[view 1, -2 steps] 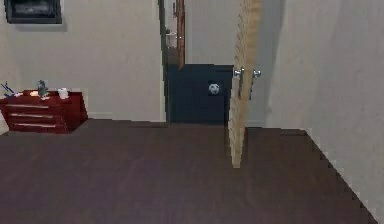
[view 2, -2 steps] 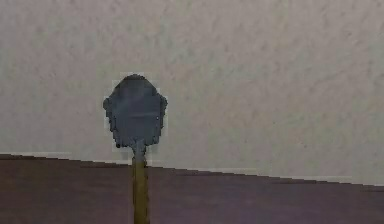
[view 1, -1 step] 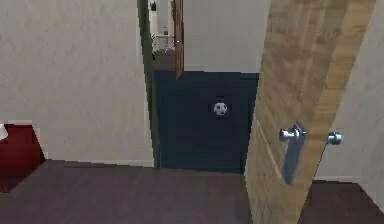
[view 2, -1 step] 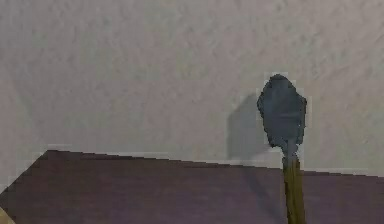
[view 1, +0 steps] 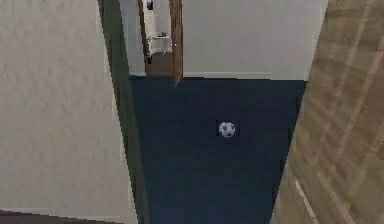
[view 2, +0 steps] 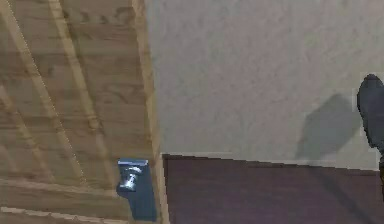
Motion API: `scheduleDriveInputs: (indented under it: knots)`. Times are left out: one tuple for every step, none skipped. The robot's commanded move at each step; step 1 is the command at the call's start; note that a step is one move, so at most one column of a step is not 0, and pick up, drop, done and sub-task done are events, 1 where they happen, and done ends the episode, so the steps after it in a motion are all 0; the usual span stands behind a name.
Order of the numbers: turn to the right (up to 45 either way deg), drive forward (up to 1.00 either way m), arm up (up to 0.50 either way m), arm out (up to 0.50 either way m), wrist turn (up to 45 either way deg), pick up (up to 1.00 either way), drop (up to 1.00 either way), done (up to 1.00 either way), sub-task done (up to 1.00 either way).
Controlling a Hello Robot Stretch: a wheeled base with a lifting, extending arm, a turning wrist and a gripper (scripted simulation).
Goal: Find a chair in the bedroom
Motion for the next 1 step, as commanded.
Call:
scheduleDriveInputs:
  knots:
    - [-30.0, 0.0, 0.0, 0.0, 0.0, 0.0, 0.0, 0.0, 0.0]
